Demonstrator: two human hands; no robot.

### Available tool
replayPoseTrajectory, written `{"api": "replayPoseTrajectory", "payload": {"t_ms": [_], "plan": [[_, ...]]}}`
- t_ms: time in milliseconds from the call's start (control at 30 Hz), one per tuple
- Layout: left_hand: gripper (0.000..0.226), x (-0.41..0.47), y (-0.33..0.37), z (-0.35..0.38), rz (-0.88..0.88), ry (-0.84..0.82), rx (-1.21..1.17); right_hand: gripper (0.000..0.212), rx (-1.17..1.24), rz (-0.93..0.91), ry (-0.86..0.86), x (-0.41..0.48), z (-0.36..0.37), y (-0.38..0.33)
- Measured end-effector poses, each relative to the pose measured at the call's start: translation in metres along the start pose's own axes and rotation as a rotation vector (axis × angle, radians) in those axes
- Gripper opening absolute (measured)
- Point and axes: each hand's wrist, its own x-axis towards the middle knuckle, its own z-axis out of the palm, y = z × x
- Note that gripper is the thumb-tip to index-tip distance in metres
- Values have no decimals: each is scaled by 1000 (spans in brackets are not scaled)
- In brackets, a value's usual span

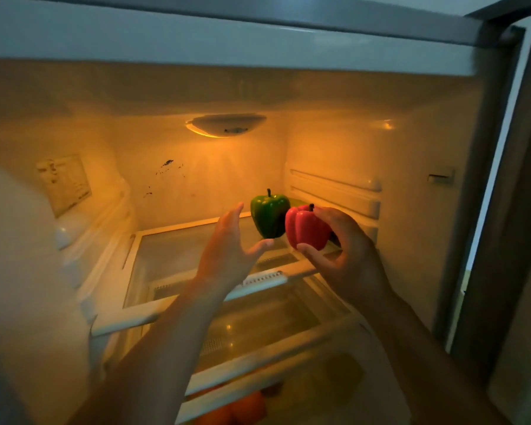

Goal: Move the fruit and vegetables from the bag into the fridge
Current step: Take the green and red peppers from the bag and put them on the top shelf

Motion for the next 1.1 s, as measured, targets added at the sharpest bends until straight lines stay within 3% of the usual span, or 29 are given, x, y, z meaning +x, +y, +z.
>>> {"api": "replayPoseTrajectory", "payload": {"t_ms": [200, 533, 900, 1100], "plan": [[76, -39, 8, -21, 48, 38, -38, 65, -85, -29, 55, -17, -2, -8], [50, -117, 22, -28, 135, -121, -222, 45, 57, 160, -41, -84, -28, -49], [43, -276, 12, -25, -220, -238, -179, 47, 209, 230, -243, -211, -57, -73], [51, -367, 57, -20, -375, -170, -132, 45, 312, 256, -413, -268, -99, -84]]}}
